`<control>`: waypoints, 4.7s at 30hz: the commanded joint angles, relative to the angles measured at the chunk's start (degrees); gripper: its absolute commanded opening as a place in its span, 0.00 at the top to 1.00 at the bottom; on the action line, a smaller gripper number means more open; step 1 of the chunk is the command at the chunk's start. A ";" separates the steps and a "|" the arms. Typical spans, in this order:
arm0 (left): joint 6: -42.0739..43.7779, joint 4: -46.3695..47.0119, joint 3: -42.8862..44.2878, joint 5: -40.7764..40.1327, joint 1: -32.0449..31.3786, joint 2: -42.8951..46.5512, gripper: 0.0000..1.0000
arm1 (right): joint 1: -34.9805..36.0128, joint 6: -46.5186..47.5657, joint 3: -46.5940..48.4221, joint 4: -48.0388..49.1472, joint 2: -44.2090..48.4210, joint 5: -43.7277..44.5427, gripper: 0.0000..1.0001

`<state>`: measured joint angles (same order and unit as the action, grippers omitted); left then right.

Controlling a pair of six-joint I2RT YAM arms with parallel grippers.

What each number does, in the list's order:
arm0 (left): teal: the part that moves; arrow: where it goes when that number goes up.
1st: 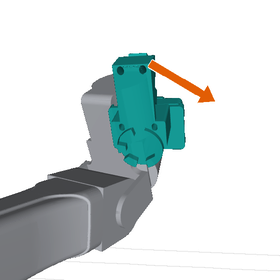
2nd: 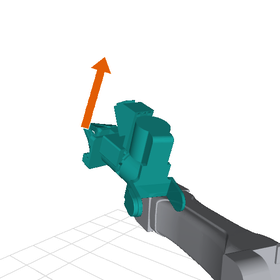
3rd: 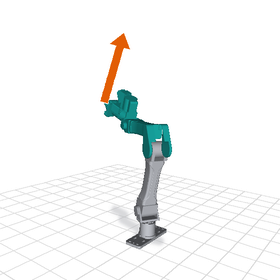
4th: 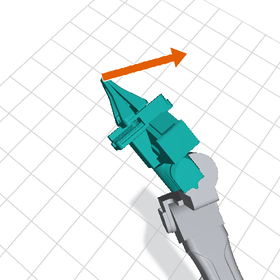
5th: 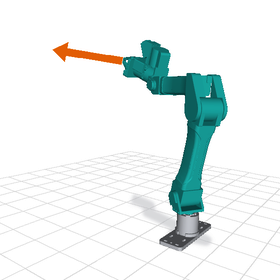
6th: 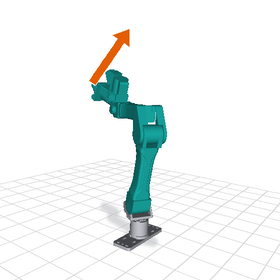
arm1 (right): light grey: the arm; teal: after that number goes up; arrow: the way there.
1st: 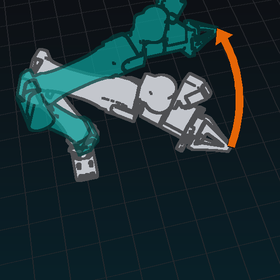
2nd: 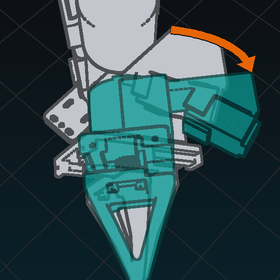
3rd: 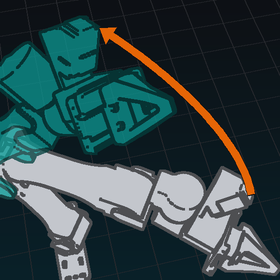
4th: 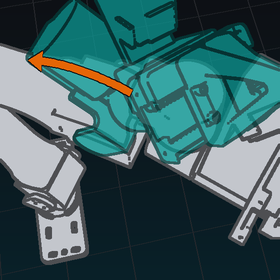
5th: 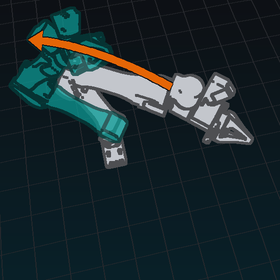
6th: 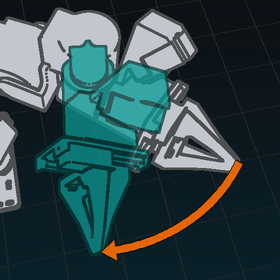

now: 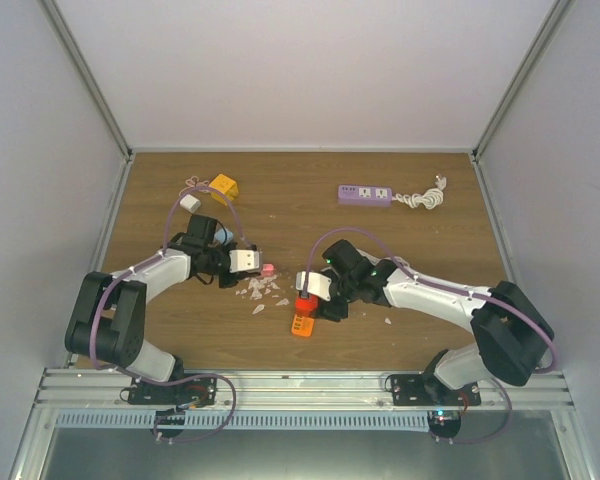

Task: Pull the plug off the socket

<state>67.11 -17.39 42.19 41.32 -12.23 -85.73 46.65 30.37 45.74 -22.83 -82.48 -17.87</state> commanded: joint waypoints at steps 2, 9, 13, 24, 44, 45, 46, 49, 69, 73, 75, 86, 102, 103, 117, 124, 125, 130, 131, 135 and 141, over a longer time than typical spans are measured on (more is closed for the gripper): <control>-0.63 -2.13 1.08 3.87 0.75 2.68 0.92 | 0.28 -0.14 1.79 -5.39 -0.38 1.66 0.42; -3.05 -9.01 3.78 9.91 1.13 6.52 0.92 | 0.22 0.42 7.49 -4.03 -0.69 0.92 0.04; -3.57 -12.85 5.95 13.75 1.66 8.35 0.92 | -0.26 1.24 11.59 -4.98 -0.24 -0.33 0.02; -4.05 -24.20 13.20 26.10 2.33 12.17 0.92 | -10.95 0.89 23.60 -9.17 4.65 -14.63 0.00; -17.81 -19.03 12.94 39.91 1.10 16.75 0.93 | -13.90 -5.58 30.88 -8.88 2.25 -24.86 0.00; -18.54 -18.13 12.65 39.87 0.94 16.98 0.93 | -13.74 -5.52 30.88 -8.96 2.24 -25.27 0.00; -19.07 -17.71 12.46 39.81 0.83 17.07 0.93 | -13.47 -5.39 30.90 -9.05 2.27 -25.35 0.00; -19.47 -17.16 12.21 39.06 0.52 16.70 0.93 | -13.02 -5.26 30.90 -9.04 2.17 -25.34 0.00; -22.19 -15.00 12.39 37.92 -1.10 16.00 0.93 | -7.89 -4.27 31.37 -10.08 -0.14 -27.48 0.05; -22.29 -15.17 12.55 38.84 -1.17 15.96 0.93 | -7.54 -5.32 30.47 -8.71 -0.51 -23.90 0.16; -21.76 -15.74 12.78 39.21 -1.26 15.88 0.93 | -7.55 -6.46 29.96 -7.35 -0.70 -21.11 0.25; -19.29 -19.83 14.52 42.82 -2.71 15.27 0.93 | -6.94 -9.26 29.19 -3.69 -3.91 -14.50 0.45; -11.93 -25.87 14.63 42.12 -4.82 14.38 0.95 | -6.31 -10.85 31.93 -3.16 -8.68 -11.32 0.52; -12.59 -25.01 14.26 41.10 -4.82 14.49 0.95 | -6.39 -10.79 32.22 -3.57 -8.89 -11.88 0.52; -22.52 -12.79 13.27 22.69 4.84 12.70 0.94 | -9.04 -4.74 31.60 -8.95 -2.31 -18.95 0.07; -23.95 -7.87 15.64 6.14 7.33 6.01 0.94 | -11.83 -5.24 26.32 -7.02 1.79 -18.16 0.00; -24.20 -7.06 16.04 3.76 7.50 4.63 0.94 | -12.15 -5.50 25.68 -6.79 2.12 -17.76 0.00; -27.13 -0.51 16.95 -5.67 7.78 -1.14 0.93 | -13.35 -7.91 22.25 -2.84 4.18 -11.17 0.00; -27.96 0.92 16.87 -6.84 7.75 -2.06 0.93 | -13.56 -8.74 21.78 -2.07 4.44 -9.83 0.00; -31.24 5.67 17.98 -10.05 7.39 -5.65 0.91 | -13.71 -12.43 19.63 1.86 5.16 -3.80 0.00; -30.01 11.56 19.62 -21.65 4.02 -12.32 0.92 | -14.08 -13.23 19.19 2.74 4.89 -2.19 0.00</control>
<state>37.43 -14.22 59.79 29.26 -5.78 -94.56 33.28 19.18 65.47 -23.03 -78.74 -23.07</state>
